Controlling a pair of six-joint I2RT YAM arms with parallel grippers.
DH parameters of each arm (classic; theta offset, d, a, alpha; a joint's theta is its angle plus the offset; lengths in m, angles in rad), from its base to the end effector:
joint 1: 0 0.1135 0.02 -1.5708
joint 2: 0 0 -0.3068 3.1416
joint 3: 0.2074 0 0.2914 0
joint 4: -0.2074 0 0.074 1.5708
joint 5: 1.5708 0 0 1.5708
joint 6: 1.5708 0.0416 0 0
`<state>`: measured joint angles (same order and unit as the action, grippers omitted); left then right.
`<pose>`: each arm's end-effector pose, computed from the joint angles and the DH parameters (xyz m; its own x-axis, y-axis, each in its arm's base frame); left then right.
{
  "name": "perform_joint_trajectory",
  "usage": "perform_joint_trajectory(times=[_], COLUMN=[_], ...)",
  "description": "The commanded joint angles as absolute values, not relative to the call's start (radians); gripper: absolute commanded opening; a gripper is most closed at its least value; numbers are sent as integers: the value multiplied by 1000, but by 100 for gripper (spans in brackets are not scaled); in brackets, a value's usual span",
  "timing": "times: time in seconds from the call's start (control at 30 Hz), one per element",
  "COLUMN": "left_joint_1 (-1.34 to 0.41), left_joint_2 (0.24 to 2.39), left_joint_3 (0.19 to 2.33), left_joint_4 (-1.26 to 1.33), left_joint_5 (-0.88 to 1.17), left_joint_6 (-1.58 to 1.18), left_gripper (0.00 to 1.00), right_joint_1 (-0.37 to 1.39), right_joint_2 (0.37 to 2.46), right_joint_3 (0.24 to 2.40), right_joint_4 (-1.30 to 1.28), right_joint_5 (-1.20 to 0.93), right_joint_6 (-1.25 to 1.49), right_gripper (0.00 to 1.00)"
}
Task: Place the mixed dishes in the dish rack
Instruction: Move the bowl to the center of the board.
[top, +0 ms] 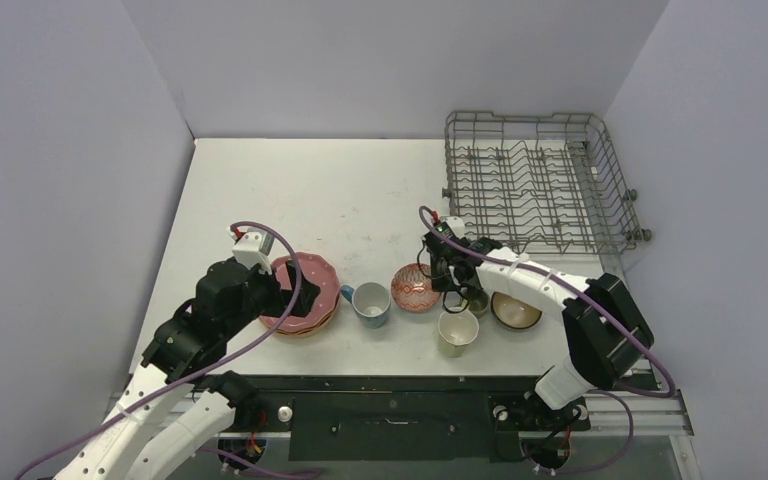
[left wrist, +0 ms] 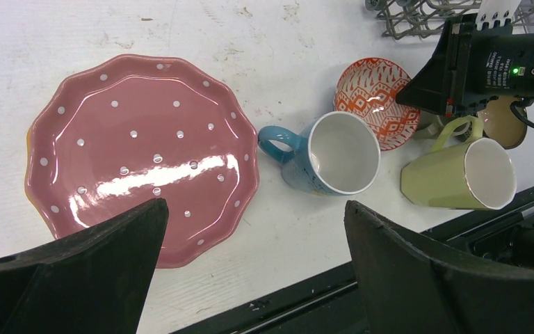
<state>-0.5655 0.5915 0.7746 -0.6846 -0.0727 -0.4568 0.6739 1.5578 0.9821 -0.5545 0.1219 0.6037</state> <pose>0.1165 -0.0704 0.3400 -0.5763 -0.1553 -0.8024 0.2523 0.9000 -0.3554 0.2665 0.2064 0.2111 -0.9105 -0.0060 -0.4135 -0.0753 0.9856 0.1516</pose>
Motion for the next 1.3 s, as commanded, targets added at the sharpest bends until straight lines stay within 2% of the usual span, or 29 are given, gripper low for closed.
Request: perform_joint_trajectory(times=[0.0,0.5,0.7,0.83,1.1,1.27], left_joint_1=[-557,-555,-555,-555,-556,-556], left_joint_2=[590,588,585,583,580,580], left_joint_3=[777,776,776,775,776,775], left_joint_4=[-632,-632,-633,-632,-632,-631], left_joint_5=[-65,-66,-66,-66,-67,-65], left_joint_6=[-440,-442,-442,-442,-443,-442], left_gripper=[96,96,96,96,96,96], right_joint_1=[690,761,761,762,761,761], right_joint_2=[1511,1490,1475,1456,1404,1369], right_joint_3=[943,890,893,905,933,968], right_joint_4=[-604,-580,-595,-614,-650,-679], right_joint_5=[110,103,125,147,191,219], right_joint_6=[549,568,574,579,594,607], right_gripper=[0,1,11,23,33,36])
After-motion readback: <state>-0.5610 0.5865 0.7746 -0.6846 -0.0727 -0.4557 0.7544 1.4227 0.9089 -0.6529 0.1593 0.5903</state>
